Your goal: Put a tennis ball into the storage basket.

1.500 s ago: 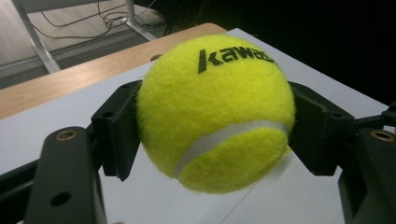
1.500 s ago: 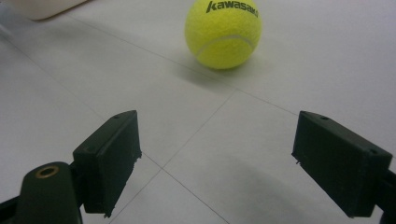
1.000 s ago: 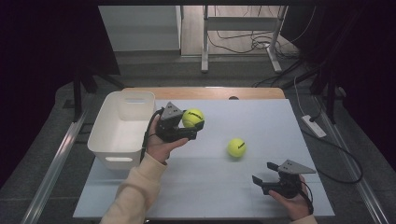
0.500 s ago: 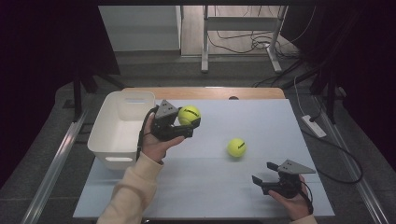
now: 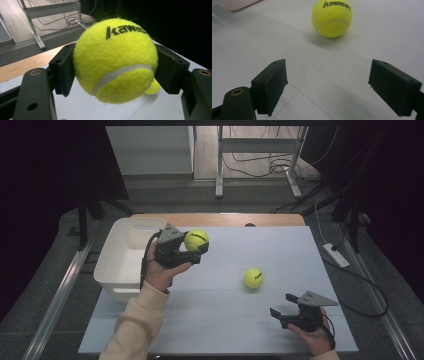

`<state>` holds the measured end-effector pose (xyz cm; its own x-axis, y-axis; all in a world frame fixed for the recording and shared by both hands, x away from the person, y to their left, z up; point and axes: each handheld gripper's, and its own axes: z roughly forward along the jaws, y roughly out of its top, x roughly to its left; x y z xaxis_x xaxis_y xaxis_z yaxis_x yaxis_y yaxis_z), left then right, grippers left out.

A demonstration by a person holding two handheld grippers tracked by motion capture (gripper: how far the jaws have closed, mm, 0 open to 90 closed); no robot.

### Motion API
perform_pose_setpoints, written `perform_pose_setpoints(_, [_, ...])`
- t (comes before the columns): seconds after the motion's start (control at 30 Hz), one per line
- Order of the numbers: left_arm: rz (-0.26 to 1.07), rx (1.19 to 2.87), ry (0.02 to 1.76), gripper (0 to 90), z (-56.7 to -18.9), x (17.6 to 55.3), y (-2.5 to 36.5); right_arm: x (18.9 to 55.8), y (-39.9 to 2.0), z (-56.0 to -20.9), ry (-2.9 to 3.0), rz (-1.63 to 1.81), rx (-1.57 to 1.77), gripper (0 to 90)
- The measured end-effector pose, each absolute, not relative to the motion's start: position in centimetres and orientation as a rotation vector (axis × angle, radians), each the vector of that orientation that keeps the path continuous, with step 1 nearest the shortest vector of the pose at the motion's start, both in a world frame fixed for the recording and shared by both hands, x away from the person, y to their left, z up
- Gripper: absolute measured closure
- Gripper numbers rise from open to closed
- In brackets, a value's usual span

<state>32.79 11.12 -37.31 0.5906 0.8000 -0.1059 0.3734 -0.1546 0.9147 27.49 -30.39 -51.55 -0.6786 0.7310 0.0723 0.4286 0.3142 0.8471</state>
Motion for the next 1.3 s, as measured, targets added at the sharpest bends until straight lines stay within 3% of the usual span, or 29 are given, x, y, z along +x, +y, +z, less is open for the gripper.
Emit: perform_pose_setpoints(1.3, [0.580,1.706,1.045,27.5,-35.0,32.4,15.4,27.6,-30.6,-51.5,2.239,1.318,1.059,14.8])
